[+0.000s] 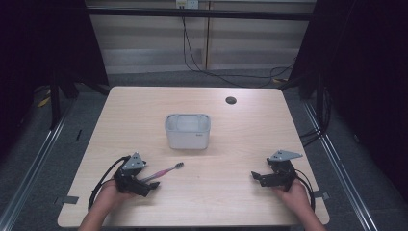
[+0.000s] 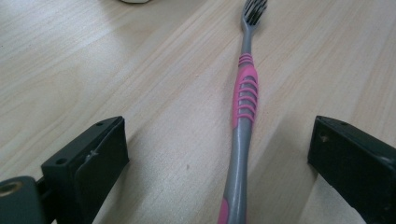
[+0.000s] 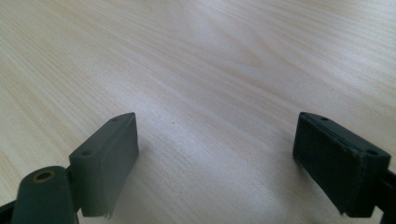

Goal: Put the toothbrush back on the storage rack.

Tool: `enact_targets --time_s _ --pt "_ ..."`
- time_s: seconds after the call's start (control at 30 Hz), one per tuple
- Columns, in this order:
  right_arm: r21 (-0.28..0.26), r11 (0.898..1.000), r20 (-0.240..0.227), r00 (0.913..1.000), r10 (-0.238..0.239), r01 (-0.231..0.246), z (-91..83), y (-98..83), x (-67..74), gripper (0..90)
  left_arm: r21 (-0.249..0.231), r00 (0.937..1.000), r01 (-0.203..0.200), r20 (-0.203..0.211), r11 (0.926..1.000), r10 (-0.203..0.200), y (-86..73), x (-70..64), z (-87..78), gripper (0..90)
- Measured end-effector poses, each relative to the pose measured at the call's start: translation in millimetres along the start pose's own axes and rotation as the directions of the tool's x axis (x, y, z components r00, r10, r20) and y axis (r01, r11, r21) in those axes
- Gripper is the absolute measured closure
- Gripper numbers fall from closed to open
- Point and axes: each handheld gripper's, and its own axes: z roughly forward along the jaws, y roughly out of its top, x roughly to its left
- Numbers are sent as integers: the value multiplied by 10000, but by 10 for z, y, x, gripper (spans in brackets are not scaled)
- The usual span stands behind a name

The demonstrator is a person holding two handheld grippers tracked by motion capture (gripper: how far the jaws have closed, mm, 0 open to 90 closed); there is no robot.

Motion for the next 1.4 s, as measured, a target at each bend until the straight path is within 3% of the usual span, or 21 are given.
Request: enact_targets --time_s 0.1,0.23,0.27,0.33,0.37,0.4,0.6,0.63,0.77,0.83,0.97,1.03,1.2,1.4 --pt "0 10000 1 10000 1 -1 0 0 0 134 58 10000 65 -35 10000 -65 6 -1 -2 45" --pt "21 10000 23 10000 0 0 0 1 4 133 565 9999 135 -19 9983 -134 58 -10 -10 45" --pt "22 10000 26 10000 -2 1 0 1 4 133 915 9999 150 -85 9957 -142 89 -17 -27 66" --pt "22 10000 26 10000 0 0 0 1 4 133 994 9997 255 -49 9947 -252 99 -20 -33 111" --pt "27 10000 24 10000 1 -1 0 1 4 133 1194 9996 206 -205 9926 -183 124 -20 -53 111" --pt "24 10000 26 10000 2 -2 0 1 4 133 1472 9997 232 -36 9888 -229 155 -20 -70 177" --pt "29 10000 25 10000 1 -1 0 1 4 133 2014 9995 88 284 9795 -148 239 -64 -78 211" --pt "26 10000 30 10000 5 -5 0 1 5 132 2195 9994 -127 353 9755 51 261 -67 -79 218" --pt "18 10000 50 10000 -5 5 1 1 6 132 2802 9987 -298 470 9595 173 332 -97 -49 249" --pt "20 10000 55 10000 -3 3 1 1 6 132 2845 9988 -143 484 9586 5 360 -109 -37 257" --pt "16 10000 55 10000 0 0 1 1 6 131 3014 9986 -241 531 9532 84 411 -111 -26 267" --pt "10 10000 89 10000 -4 4 1 1 8 130 3253 9978 15 624 9456 -231 431 -105 -8 283" --pt "15 10000 111 9999 35 -36 0 0 12 130 3476 9971 287 559 9372 -513 471 -83 18 296" --pt "11 10000 121 9999 40 -40 0 0 13 130 3686 9979 290 425 9291 -480 583 -74 44 339"
